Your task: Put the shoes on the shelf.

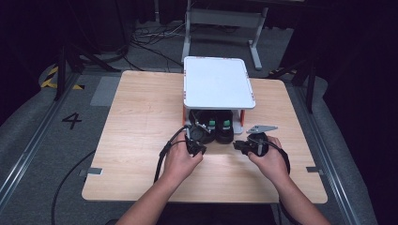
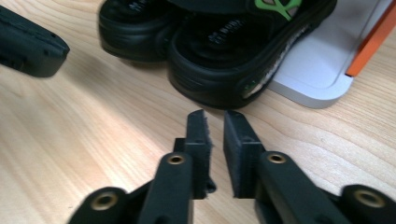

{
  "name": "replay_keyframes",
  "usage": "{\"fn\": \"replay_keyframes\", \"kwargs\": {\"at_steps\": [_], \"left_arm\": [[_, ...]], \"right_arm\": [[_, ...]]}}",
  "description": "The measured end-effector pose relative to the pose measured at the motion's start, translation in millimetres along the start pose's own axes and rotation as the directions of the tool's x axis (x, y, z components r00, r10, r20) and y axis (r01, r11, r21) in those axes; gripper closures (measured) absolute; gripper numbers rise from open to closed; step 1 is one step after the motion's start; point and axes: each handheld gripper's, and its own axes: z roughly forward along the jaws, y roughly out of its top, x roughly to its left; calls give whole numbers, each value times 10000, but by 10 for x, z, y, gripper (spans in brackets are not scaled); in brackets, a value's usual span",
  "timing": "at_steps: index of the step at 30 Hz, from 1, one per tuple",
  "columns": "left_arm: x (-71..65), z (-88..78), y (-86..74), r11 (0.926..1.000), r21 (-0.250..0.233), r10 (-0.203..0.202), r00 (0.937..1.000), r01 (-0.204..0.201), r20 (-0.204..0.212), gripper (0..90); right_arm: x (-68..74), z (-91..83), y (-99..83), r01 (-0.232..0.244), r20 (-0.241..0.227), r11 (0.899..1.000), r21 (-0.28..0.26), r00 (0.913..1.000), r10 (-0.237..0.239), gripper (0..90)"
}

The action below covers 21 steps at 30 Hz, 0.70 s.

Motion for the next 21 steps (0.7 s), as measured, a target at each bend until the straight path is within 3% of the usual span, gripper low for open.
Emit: {"fn": "replay_keyframes", "kwargs": {"at_steps": [2,5,10,12,15,16,19,21], "left_arm": [[13,70,33,9997,-82,-210,9997,211,88,887],[40,176,41,9997,-69,-228,9994,226,-250,894],[84,196,42,9987,-263,-444,9988,438,-227,898],[96,214,65,9996,-210,-189,9969,173,-761,898],[167,249,108,9994,-330,-155,9957,125,-908,898],[194,260,128,9993,-345,-144,9950,111,-990,898],[278,294,174,9992,-398,-161,9891,104,-1466,894],[372,316,198,9977,-683,-150,9830,25,-1829,885]], "right_arm": [[-6,28,5,10,-98,10000,-11,10000,-10,839],[2,103,28,0,-356,10000,-19,9994,0,839],[8,196,34,27,-468,10000,4,9989,-27,858],[-13,208,60,-194,-698,9997,-152,9974,183,866],[-36,251,81,-55,-288,9995,-307,9996,46,865],[-63,281,92,-203,-251,9988,-449,9995,192,860],[-94,347,133,-354,21,9967,-729,9994,356,842],[-101,406,176,-352,172,9953,-902,9992,369,830]]}}
